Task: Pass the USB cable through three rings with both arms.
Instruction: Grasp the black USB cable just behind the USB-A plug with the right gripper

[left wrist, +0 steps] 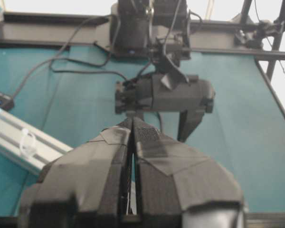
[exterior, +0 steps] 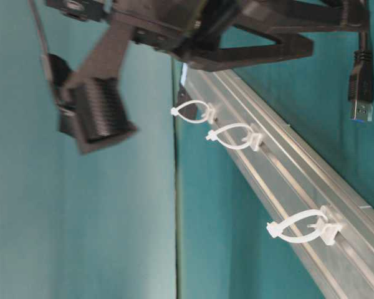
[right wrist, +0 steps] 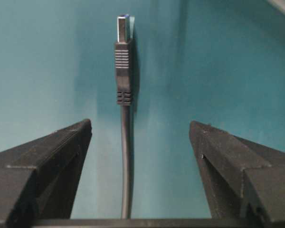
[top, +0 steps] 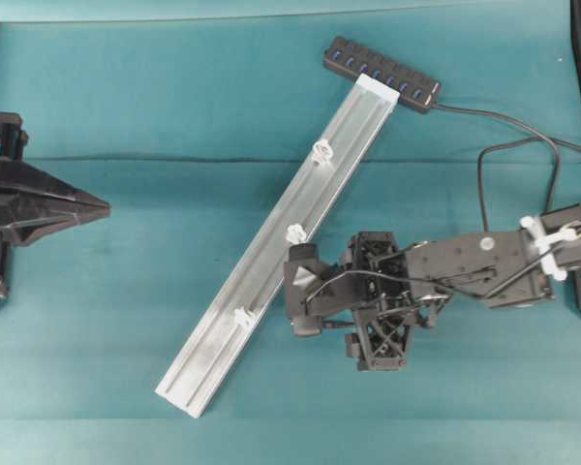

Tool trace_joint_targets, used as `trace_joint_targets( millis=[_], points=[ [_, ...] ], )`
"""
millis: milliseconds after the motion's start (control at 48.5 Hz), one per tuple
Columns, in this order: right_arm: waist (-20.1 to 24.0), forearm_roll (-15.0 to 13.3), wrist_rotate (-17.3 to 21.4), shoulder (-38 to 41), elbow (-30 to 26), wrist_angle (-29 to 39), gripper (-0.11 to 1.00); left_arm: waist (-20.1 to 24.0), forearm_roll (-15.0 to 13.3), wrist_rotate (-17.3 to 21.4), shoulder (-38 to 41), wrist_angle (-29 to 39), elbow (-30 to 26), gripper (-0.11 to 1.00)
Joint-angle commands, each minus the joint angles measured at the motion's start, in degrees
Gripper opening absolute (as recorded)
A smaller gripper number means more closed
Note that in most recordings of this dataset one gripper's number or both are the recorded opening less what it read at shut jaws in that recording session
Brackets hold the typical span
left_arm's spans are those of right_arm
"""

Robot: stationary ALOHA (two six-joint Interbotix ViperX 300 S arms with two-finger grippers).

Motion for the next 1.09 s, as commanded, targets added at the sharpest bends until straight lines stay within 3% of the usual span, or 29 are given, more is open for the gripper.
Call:
trace_joint_targets(
  millis=[0, 557, 1073],
  points=[
    [0.26, -0.09, -0.62, 1.32, -0.35, -0.35, 0.84, 0.18, 0.09, 0.00, 0.18, -0.26, -1.58, -0.01],
    [0.44, 0.18, -0.35, 3.60, 0.00, -1.14, 0.82, 0.26, 0.09, 0.00, 0.53, 0.09, -1.49, -0.01],
    [2.55, 0.35, -0.09, 5.63, -0.35, 0.53, 0.51, 0.88, 0.09, 0.00, 0.18, 0.18, -1.49, -0.01]
  ],
)
